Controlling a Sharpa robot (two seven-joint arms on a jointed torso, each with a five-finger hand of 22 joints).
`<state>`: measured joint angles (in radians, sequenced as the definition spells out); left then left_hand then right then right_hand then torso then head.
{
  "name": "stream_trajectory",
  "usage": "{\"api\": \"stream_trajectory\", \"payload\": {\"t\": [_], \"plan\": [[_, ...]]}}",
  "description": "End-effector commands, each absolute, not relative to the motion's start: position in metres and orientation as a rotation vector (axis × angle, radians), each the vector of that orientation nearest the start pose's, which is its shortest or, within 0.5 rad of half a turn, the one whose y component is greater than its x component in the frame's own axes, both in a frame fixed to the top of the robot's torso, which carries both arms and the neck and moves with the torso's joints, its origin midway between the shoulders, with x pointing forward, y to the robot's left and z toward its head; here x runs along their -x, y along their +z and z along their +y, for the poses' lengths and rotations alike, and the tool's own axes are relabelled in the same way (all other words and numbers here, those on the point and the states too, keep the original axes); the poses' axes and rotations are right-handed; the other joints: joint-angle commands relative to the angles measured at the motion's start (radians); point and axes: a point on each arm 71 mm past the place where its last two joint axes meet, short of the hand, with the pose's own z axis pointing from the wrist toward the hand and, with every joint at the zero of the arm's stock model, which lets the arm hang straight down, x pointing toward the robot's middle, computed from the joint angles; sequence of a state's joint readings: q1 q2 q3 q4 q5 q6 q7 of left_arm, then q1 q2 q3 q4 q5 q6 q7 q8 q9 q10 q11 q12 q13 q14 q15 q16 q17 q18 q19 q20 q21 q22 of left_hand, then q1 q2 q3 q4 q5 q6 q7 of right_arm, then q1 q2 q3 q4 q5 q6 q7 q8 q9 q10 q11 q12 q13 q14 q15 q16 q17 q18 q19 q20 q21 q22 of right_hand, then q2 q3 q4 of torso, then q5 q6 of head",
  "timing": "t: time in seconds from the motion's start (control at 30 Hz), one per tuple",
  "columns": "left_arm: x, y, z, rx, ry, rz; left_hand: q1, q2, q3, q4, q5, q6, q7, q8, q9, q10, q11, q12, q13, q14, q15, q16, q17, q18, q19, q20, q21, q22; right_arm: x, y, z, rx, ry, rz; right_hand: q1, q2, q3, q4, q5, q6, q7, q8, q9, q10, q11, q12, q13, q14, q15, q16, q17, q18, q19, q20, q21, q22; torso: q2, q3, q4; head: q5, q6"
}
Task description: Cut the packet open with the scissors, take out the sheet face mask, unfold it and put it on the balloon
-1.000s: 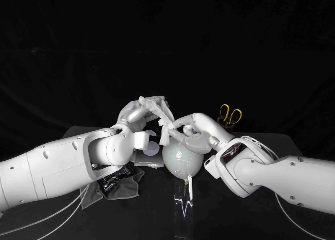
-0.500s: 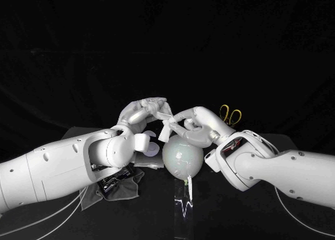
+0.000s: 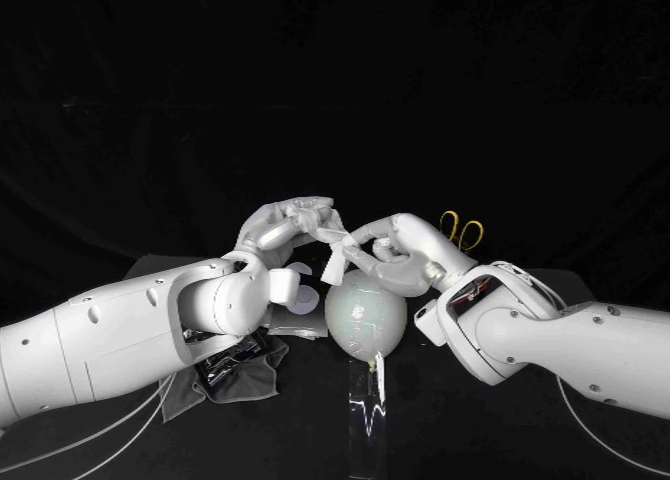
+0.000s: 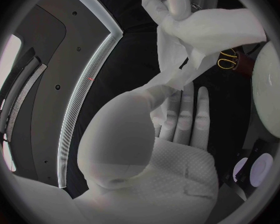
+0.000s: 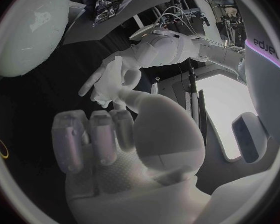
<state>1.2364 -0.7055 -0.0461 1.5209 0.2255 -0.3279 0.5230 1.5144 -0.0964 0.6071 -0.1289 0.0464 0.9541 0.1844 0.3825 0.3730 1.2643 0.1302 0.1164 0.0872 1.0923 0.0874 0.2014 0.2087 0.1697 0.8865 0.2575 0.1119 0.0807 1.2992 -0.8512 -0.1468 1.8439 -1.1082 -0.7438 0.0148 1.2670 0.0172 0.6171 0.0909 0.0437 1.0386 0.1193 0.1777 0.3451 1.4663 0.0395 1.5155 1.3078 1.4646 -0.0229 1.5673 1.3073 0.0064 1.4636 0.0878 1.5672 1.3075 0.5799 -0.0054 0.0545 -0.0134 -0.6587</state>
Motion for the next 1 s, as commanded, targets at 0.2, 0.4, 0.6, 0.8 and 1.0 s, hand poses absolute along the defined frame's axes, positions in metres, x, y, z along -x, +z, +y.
{"api": "stream_trajectory", "payload": {"t": [0.2,0.4,0.6,0.8,1.0], "plan": [[-0.494,-0.157,0.144,1.223,-1.75,1.276,0.015,0.029,0.001,-0.026,0.002,-0.004,0.005,-0.029,-0.021,0.026,-0.013,0.015,0.015,0.028,-0.009,0.016,0.019,0.015,0.042,-0.014,0.032,0.013,-0.416,-0.127,-0.132,-0.097,1.101,1.35,0.001,0.004,0.006,0.002,0.005,0.004,0.0,0.004,0.001,0.08,-0.001,0.007,0.233,0.106,-0.004,0.003,0.263,-0.006,0.107,-0.006,0.004,0.263,0.0,-0.0008,-0.0003,-0.001,-0.001],[-0.494,-0.157,0.143,1.221,-1.744,1.271,0.004,0.039,0.014,-0.032,0.004,-0.013,0.01,-0.038,-0.03,0.014,-0.009,0.023,0.031,0.037,-0.009,0.023,0.032,0.012,0.048,-0.02,0.043,0.018,-0.415,-0.127,-0.131,-0.085,1.102,1.357,0.001,0.004,0.006,0.002,0.005,0.004,0.0,0.004,0.001,0.08,-0.001,0.007,0.233,0.106,-0.004,0.003,0.263,-0.006,0.107,-0.006,0.004,0.263,0.0,-0.0004,0.0007,0.001,-0.002],[-0.494,-0.157,0.144,1.219,-1.734,1.268,-0.016,0.046,0.047,-0.052,0.008,-0.045,0.019,-0.02,-0.027,-0.027,0.0,0.067,0.084,0.027,-0.005,0.043,0.061,0.012,0.067,-0.036,0.073,0.032,-0.411,-0.127,-0.13,-0.055,1.111,1.369,0.001,0.004,0.008,0.001,0.005,0.004,0.0,0.004,0.001,0.081,-0.001,0.008,0.234,0.106,-0.004,0.003,0.263,-0.006,0.107,-0.006,0.004,0.263,0.0,-0.001,0.0006,0.003,-0.003],[-0.497,-0.157,0.148,1.218,-1.71,1.253,-0.067,0.033,0.084,-0.064,0.141,-0.093,0.024,0.047,-0.004,-0.106,0.003,0.181,0.197,-0.012,-0.002,0.105,0.124,0.005,0.056,-0.047,0.116,0.058,-0.406,-0.127,-0.13,-0.016,1.107,1.396,0.001,0.003,0.009,0.001,0.005,0.005,0.0,0.005,0.002,0.081,-0.001,0.008,0.234,0.106,-0.004,0.003,0.263,-0.006,0.107,-0.006,0.004,0.263,0.0,-0.0009,0.0007,0.004,-0.003],[-0.5,-0.158,0.153,1.218,-1.683,1.235,-0.093,0.032,0.112,-0.071,0.182,-0.135,0.024,0.118,0.012,-0.185,0.006,0.297,0.302,-0.053,-0.002,0.169,0.18,0.001,0.028,-0.052,0.167,0.092,-0.401,-0.127,-0.133,0.004,1.097,1.409,-0.001,-0.001,0.011,0.0,0.005,0.007,0.0,0.007,0.003,0.081,-0.001,0.008,0.234,0.106,-0.004,0.003,0.263,-0.006,0.107,-0.006,0.004,0.263,-0.001,-0.0006,-0.0006,0.005,-0.004]]}}
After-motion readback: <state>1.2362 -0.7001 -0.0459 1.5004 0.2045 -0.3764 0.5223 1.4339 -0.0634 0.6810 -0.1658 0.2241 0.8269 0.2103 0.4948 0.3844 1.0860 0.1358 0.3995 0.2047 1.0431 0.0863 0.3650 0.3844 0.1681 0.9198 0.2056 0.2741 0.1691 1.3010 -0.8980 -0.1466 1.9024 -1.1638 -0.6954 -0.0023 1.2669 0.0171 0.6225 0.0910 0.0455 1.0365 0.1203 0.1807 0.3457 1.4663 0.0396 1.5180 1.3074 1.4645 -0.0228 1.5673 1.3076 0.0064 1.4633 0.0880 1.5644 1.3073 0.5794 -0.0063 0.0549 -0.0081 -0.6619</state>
